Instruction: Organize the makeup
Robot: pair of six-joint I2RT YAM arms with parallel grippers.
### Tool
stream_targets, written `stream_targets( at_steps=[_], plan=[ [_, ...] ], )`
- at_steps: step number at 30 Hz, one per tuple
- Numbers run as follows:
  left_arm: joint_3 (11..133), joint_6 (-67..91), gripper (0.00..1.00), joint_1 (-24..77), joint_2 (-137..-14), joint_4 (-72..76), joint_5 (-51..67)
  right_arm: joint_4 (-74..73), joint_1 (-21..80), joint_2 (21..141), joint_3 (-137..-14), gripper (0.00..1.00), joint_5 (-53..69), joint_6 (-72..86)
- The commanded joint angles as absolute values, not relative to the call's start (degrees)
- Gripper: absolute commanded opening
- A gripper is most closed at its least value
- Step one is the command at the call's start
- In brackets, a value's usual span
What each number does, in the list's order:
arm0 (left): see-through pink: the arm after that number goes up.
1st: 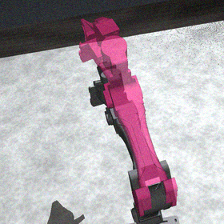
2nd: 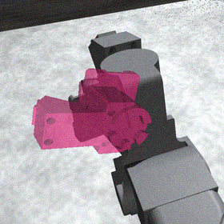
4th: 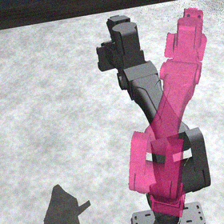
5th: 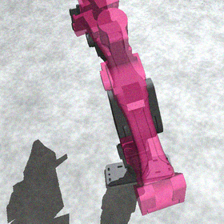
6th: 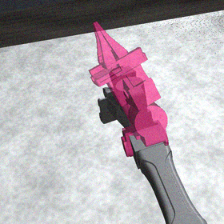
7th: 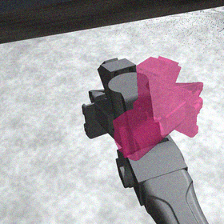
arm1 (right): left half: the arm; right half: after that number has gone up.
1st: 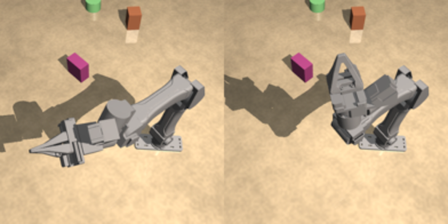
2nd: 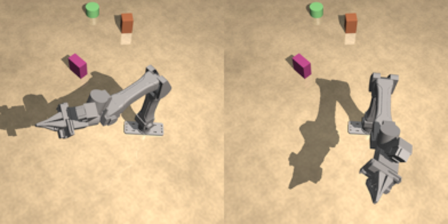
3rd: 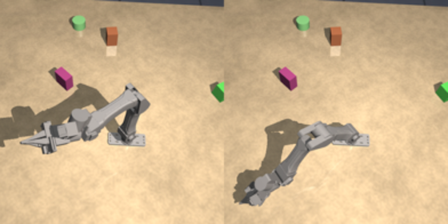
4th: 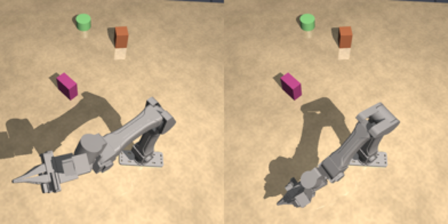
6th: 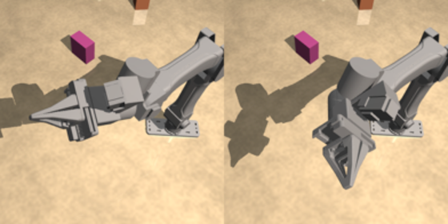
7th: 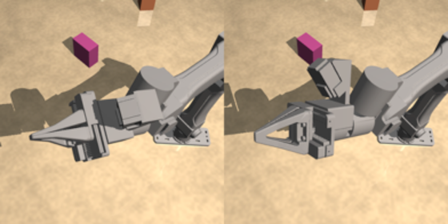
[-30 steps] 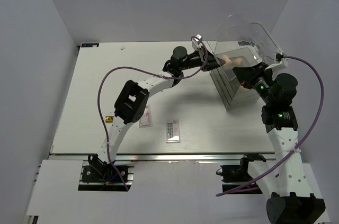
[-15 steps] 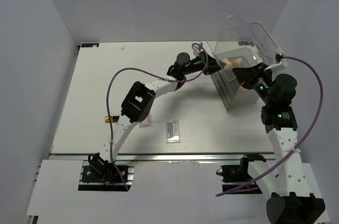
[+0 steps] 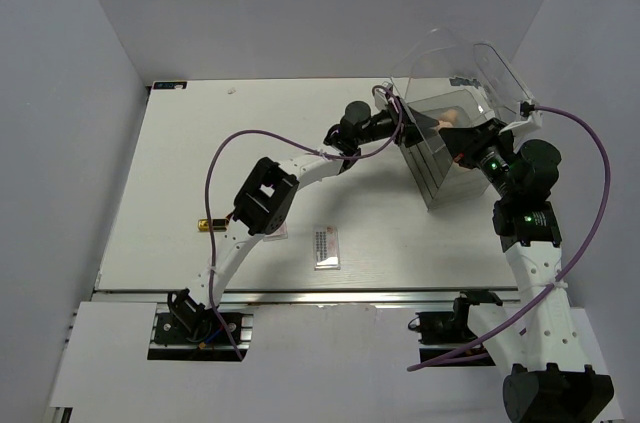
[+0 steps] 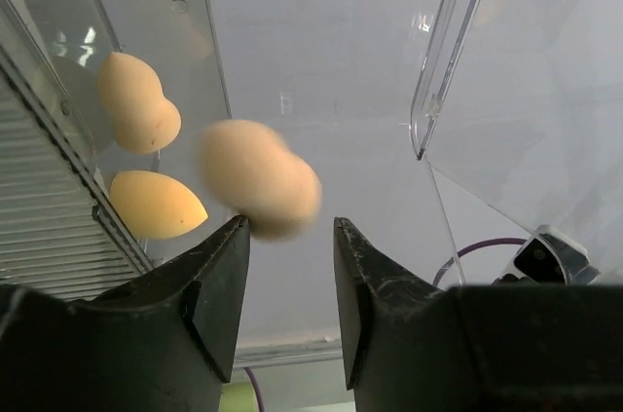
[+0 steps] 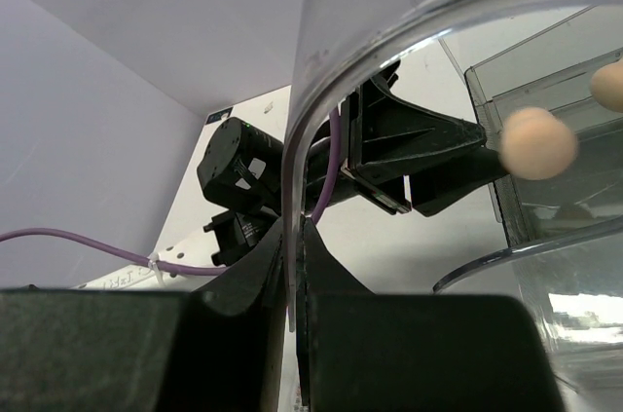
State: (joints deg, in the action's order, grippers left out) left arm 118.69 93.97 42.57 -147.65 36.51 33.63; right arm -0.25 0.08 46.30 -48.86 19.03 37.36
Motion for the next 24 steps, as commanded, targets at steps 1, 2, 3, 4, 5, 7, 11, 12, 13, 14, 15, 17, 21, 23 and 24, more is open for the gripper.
stream_targets(
  at_steps=[1,2,3,4,5,7,11,12,13,14,15,17,21,23,24],
  plan=[
    [121.0,93.4,0.50,42.5,-146.9,35.5,32.5,6.5,-0.1,44.2,-49.2,0.00,17.7,36.6],
    [121.0,93.4,0.50,42.5,-146.9,35.5,32.5,6.5,-0.1,44.1,-49.2,0.00,17.7,36.5],
    [121.0,93.5,0.49,42.5,-146.8,35.5,32.6,6.5,-0.1,44.1,-49.2,0.00,17.8,36.6],
    [121.0,93.5,0.48,42.5,-146.8,35.5,32.4,6.5,-0.1,44.2,-49.2,0.00,17.7,36.5],
    [121.0,93.5,0.48,42.5,-146.7,35.5,32.4,6.6,-0.1,44.1,-49.2,0.00,17.7,36.5],
    [121.0,93.5,0.47,42.5,-146.7,35.3,32.3,6.5,-0.1,44.2,-49.3,0.00,17.7,36.5],
    [120.9,93.7,0.32,42.5,-146.4,36.0,32.4,6.4,-0.1,44.2,-49.4,0.00,17.8,36.4],
    [120.9,94.0,0.29,42.5,-146.3,36.8,32.8,6.5,-0.1,44.3,-49.5,0.00,17.8,36.4],
    [120.7,94.0,0.25,42.5,-146.0,37.0,33.0,6.4,-0.1,44.2,-49.5,0.00,17.8,36.4],
    [120.2,94.0,0.23,42.4,-145.6,37.3,33.4,6.5,-0.1,44.2,-49.6,0.00,17.8,36.4],
    [119.5,93.6,0.21,42.3,-145.0,37.7,33.7,6.4,-0.1,44.3,-49.7,0.00,17.9,36.3],
    [116.1,92.4,0.20,41.9,-142.4,37.6,34.6,6.4,-0.1,44.4,-49.7,0.00,18.0,36.2],
    [108.1,84.1,0.20,41.6,-135.2,33.1,35.4,6.5,-0.1,44.4,-49.9,0.00,18.2,35.8],
    [103.3,81.7,0.20,41.5,-130.1,33.0,35.3,6.4,-0.1,44.4,-50.0,0.00,18.4,35.2],
    [97.5,80.9,0.20,41.3,-128.3,33.2,35.2,6.3,-0.1,44.6,-50.1,0.00,18.4,35.1]
  ],
)
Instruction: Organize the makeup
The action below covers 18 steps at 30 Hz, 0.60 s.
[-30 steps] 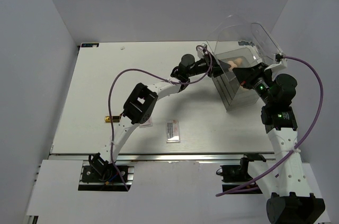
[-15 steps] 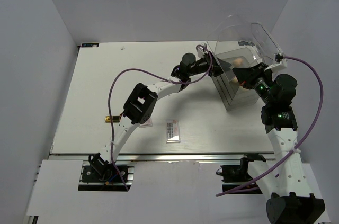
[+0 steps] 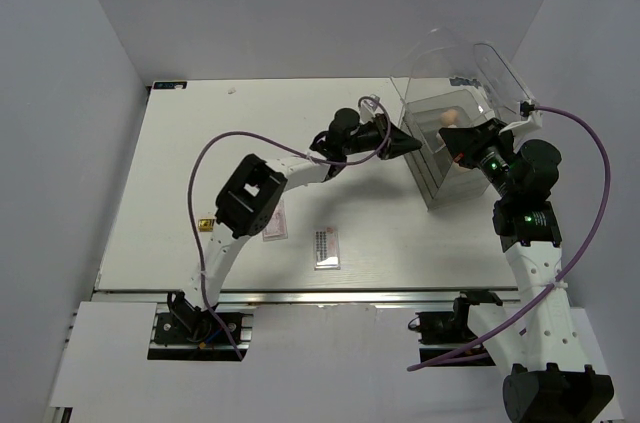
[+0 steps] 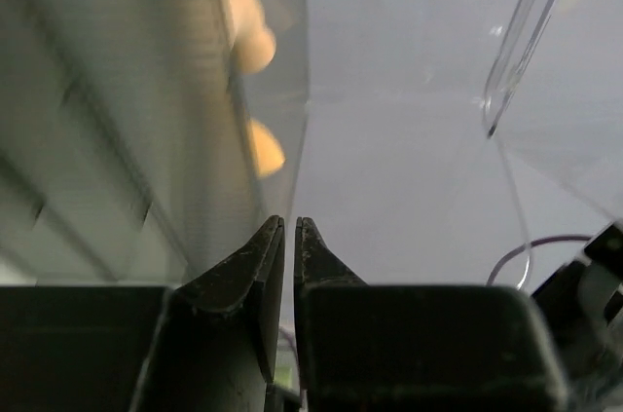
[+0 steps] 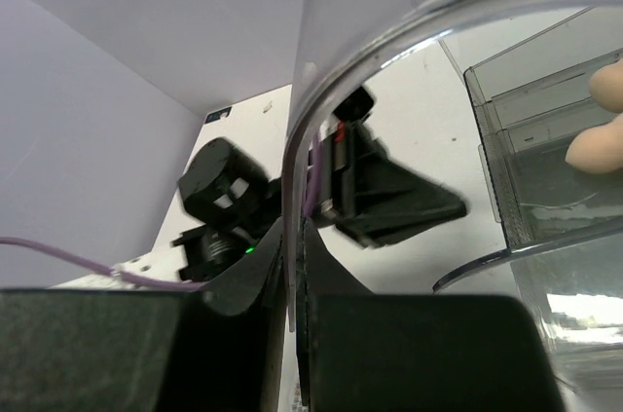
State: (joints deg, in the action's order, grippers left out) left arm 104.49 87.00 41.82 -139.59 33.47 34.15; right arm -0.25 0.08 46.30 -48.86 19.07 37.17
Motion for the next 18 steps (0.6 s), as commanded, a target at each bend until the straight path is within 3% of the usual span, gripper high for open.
stream_targets(
  at_steps=[1,6,10,18],
  plan=[
    [94.4,80.3,0.21,41.2,-126.5,33.4,34.9,6.2,-0.1,44.6,-50.2,0.00,18.5,34.9],
    [76.2,75.9,0.24,39.1,-115.5,33.9,32.5,3.4,-0.1,44.9,-51.1,0.00,19.8,31.5],
    [69.8,75.1,0.25,37.3,-111.1,35.2,31.9,1.5,-0.1,44.9,-51.9,0.03,22.1,28.8],
    [72.1,73.0,0.26,36.3,-111.2,33.0,33.3,0.1,-0.1,46.4,-53.9,0.21,27.6,27.8]
  ],
)
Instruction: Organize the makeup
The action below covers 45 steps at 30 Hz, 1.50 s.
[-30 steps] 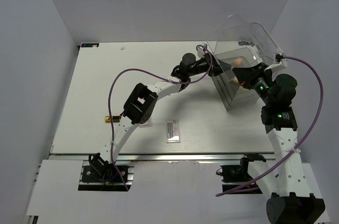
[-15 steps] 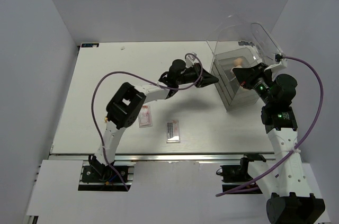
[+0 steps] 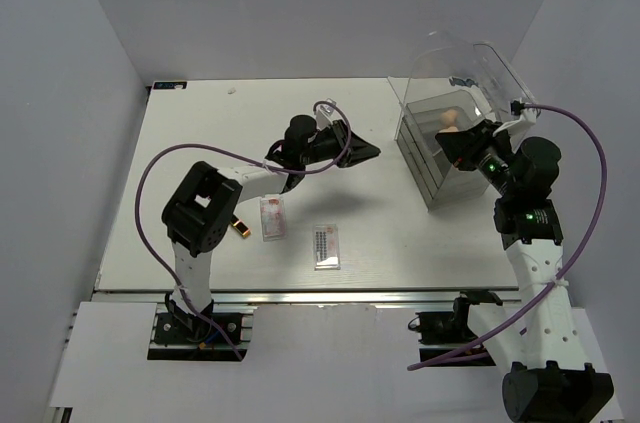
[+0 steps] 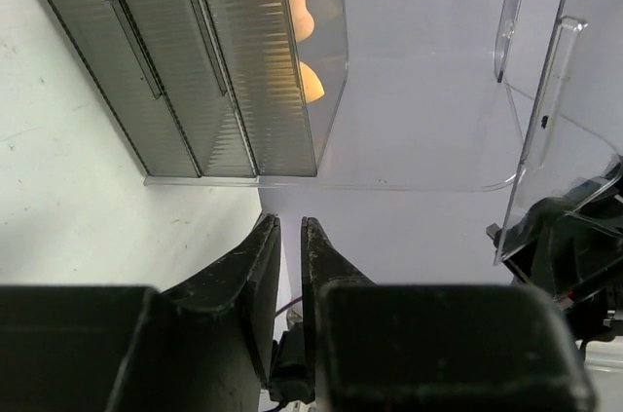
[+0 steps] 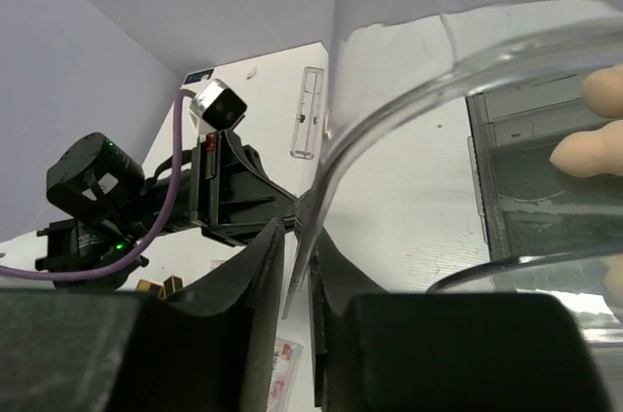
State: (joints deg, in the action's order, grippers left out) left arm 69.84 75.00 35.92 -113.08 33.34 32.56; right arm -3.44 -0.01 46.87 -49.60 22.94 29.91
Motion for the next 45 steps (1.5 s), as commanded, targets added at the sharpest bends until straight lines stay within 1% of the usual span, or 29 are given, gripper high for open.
stream_targets(
  at_steps=[1,7,10,18,22,30,36,37,40,45],
  plan=[
    [72.6,73.1,0.26,36.3,-111.4,33.1,33.8,-0.7,-0.1,46.7,-54.0,0.23,28.2,27.8],
    [77.9,73.9,0.28,36.3,-113.8,33.7,36.1,-2.4,-0.1,46.8,-54.4,0.32,30.6,26.9],
    [81.0,74.5,0.28,36.3,-114.8,33.6,36.7,-2.6,-0.1,46.8,-54.4,0.33,30.8,26.6],
    [89.3,75.4,0.30,36.6,-119.0,30.2,37.5,-1.7,-0.1,46.8,-54.1,0.33,31.9,27.5],
    [92.5,76.2,0.30,37.4,-121.6,30.2,37.5,-1.1,-0.1,46.8,-54.1,0.33,32.6,27.9],
    [103.1,79.2,0.30,38.2,-127.9,31.4,38.0,-1.1,-0.1,46.5,-53.9,0.34,32.9,28.2],
    [102.3,81.5,0.30,38.2,-126.7,35.1,38.4,-2.0,-0.1,46.5,-53.7,0.41,32.5,27.4],
    [101.7,81.7,0.30,38.2,-126.3,36.1,38.3,-2.3,-0.1,46.5,-53.7,0.47,32.5,27.2],
    [99.9,82.0,0.30,38.2,-125.0,37.2,38.1,-3.8,-0.1,46.3,-54.0,0.52,32.5,26.1],
    [99.1,82.7,0.30,38.2,-124.3,38.1,37.8,-5.8,-0.1,45.4,-54.2,0.54,33.0,23.6]
  ],
)
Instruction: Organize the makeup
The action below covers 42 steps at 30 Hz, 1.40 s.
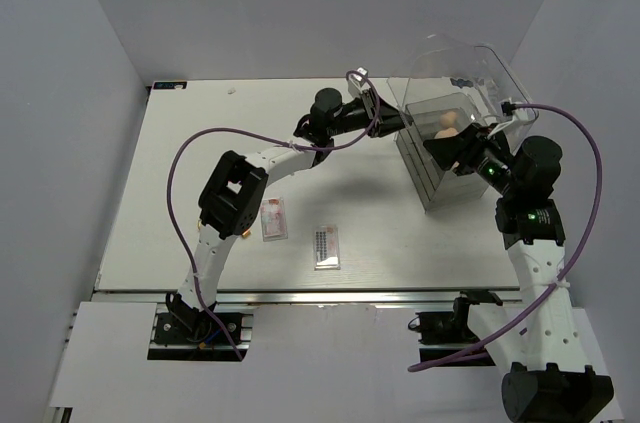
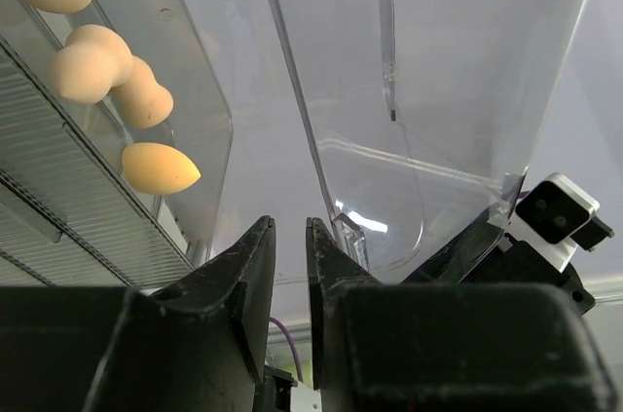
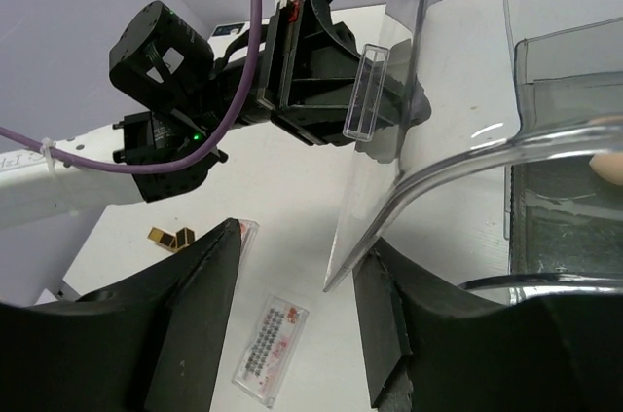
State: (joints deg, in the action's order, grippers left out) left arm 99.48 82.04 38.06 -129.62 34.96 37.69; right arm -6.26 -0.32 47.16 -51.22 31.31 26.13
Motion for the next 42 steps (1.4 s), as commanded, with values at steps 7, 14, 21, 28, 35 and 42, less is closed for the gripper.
stream_targets(
  at_steps=[7,14,21,28,35,42],
  plan=[
    [100.4,83.0,0.30,37.9,-124.6,38.0,37.9,-17.4,-0.1,44.7,-58.3,0.56,37.0,12.7],
    [100.7,83.4,0.30,37.4,-125.1,38.1,38.2,-29.2,-0.1,41.1,-59.2,0.54,38.5,0.2],
    [100.4,82.4,0.30,37.2,-126.0,35.9,39.1,-37.0,-0.1,39.7,-59.8,0.49,36.7,-10.7],
    [99.5,74.7,0.30,36.4,-125.6,18.5,36.8,-37.2,-0.1,38.6,-58.4,0.41,35.9,-13.5],
    [100.1,65.0,0.31,35.2,-125.4,-6.9,31.3,-36.3,-0.1,38.0,-57.7,0.41,36.1,-13.4],
    [101.2,67.3,0.40,35.3,-127.8,-4.1,32.2,-34.6,-0.1,38.4,-56.3,0.89,35.4,-12.2]
  ],
)
